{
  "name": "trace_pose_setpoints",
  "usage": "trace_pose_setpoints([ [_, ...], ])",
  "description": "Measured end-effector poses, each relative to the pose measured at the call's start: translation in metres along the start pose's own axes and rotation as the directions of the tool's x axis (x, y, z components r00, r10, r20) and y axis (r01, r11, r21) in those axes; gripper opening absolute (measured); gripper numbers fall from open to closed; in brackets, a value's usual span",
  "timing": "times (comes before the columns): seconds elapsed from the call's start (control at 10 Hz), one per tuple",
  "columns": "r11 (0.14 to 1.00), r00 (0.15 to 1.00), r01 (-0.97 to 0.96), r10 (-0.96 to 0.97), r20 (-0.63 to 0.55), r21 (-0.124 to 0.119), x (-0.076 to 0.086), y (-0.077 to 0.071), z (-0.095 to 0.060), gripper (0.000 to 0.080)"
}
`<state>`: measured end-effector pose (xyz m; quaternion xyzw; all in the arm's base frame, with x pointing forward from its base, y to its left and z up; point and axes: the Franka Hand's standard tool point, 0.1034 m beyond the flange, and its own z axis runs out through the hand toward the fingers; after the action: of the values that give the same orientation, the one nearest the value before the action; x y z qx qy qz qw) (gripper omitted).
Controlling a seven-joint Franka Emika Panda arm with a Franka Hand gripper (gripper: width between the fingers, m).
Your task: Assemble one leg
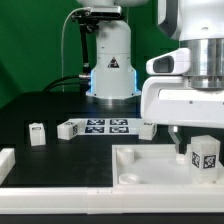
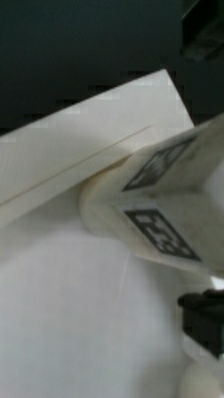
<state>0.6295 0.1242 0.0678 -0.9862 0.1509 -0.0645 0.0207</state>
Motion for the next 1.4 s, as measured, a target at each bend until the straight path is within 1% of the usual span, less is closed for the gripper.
trace_pose_setpoints([
  [0.2, 0.970, 0.970, 0.243, -0.243, -0.001, -0.008, 0.0014, 0.0017, -0.0003, 0.0649],
  [0.3, 0.951, 0.951, 0.309, -0.309, -0.001, -0.008, 0.0014, 0.0018, -0.0003, 0.0649],
  [0.4, 0.905, 0.905, 0.424, -0.424, 0.001, -0.014, 0.0016, 0.0035, 0.0000, 0.0649],
  [0.6, 0.853, 0.853, 0.521, -0.521, 0.004, -0.018, 0.0022, 0.0051, 0.0004, 0.0649],
  [0.7, 0.858, 0.858, 0.514, -0.514, 0.004, -0.019, 0.0021, 0.0052, 0.0006, 0.0649],
  [0.8, 0.858, 0.858, 0.514, -0.514, 0.005, -0.019, 0.0021, 0.0054, 0.0007, 0.0541],
  [0.9, 0.858, 0.858, 0.514, -0.514, 0.005, -0.019, 0.0021, 0.0054, 0.0007, 0.0390],
  [1.0, 0.868, 0.868, 0.496, -0.496, 0.004, -0.018, 0.0020, 0.0053, 0.0008, 0.0291],
  [1.2, 0.884, 0.884, 0.468, -0.468, 0.004, -0.018, 0.0020, 0.0055, 0.0010, 0.0292],
  [1.3, 0.907, 0.908, 0.420, -0.420, 0.003, -0.017, 0.0019, 0.0054, 0.0011, 0.0292],
  [1.4, 0.957, 0.957, 0.289, -0.289, -0.001, -0.014, 0.0008, 0.0043, 0.0013, 0.0292],
])
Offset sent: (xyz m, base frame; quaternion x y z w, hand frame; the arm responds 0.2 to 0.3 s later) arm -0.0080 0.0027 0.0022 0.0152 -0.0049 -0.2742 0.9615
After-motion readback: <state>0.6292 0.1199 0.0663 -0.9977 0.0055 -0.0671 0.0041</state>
